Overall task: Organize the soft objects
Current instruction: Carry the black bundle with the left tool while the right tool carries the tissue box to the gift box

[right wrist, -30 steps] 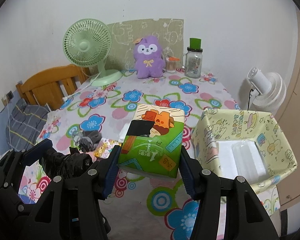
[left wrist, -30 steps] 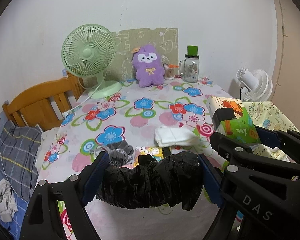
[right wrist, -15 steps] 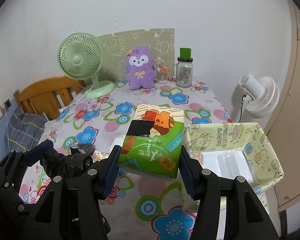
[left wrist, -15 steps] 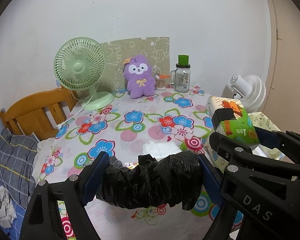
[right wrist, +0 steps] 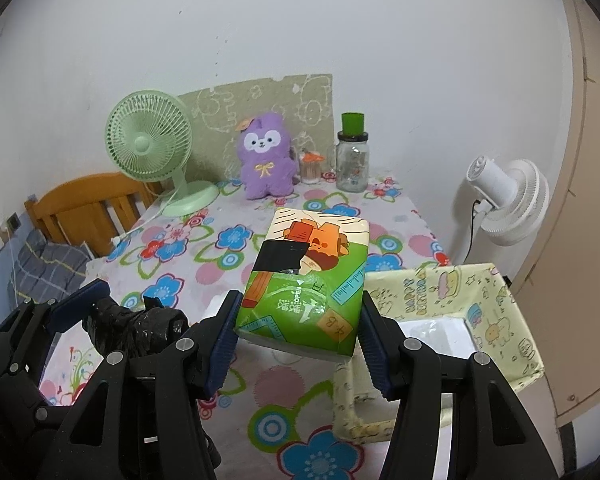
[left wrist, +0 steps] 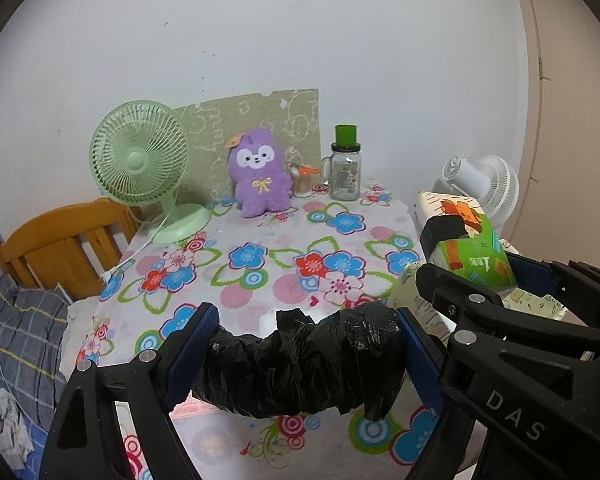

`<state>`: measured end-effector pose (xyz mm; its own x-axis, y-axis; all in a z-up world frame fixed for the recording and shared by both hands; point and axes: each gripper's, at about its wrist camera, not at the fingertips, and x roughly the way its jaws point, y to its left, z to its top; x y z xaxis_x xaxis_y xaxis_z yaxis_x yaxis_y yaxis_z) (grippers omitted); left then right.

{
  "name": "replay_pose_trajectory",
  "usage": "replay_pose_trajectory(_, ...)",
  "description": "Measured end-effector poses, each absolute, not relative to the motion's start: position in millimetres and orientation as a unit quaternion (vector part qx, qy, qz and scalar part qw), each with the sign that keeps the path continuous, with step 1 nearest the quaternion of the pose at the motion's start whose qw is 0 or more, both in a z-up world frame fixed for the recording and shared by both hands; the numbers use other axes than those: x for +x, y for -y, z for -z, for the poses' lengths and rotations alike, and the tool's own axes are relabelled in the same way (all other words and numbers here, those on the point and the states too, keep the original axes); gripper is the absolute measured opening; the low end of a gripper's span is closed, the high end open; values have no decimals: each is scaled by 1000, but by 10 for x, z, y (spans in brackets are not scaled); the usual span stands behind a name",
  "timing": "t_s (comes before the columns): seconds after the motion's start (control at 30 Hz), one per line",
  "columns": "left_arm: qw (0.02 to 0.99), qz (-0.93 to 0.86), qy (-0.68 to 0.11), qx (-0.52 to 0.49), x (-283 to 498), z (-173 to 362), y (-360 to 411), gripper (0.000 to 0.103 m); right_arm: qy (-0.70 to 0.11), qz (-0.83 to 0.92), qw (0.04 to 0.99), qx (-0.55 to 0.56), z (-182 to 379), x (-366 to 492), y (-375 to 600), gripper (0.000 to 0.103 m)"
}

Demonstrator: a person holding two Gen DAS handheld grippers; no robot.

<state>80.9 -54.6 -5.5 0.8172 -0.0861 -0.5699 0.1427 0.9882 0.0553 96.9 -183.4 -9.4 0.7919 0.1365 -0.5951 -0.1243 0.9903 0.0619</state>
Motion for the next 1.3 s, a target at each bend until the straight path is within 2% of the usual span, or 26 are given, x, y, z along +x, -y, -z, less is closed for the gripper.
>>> replay_pose_trajectory(1.3, 942, 139, -291, 91, 1119, 90, 1702, 89, -307, 5, 951, 18, 114, 1064, 2936, 58)
